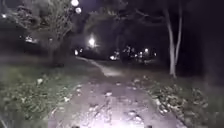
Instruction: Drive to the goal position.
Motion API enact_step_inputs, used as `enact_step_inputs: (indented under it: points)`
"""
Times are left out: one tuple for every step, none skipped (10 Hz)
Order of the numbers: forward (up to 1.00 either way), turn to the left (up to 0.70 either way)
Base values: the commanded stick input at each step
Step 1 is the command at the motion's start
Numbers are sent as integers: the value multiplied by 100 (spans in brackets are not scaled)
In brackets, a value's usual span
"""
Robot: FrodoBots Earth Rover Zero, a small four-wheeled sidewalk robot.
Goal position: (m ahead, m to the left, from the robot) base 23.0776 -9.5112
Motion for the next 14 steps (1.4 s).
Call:
enact_step_inputs:
  points:
    - [70,12]
    - [70,0]
    - [70,0]
    - [70,0]
    - [70,0]
    - [70,0]
    - [70,0]
    - [70,0]
    - [70,0]
    - [70,0]
    - [70,0]
    - [70,3]
    - [70,10]
    - [70,16]
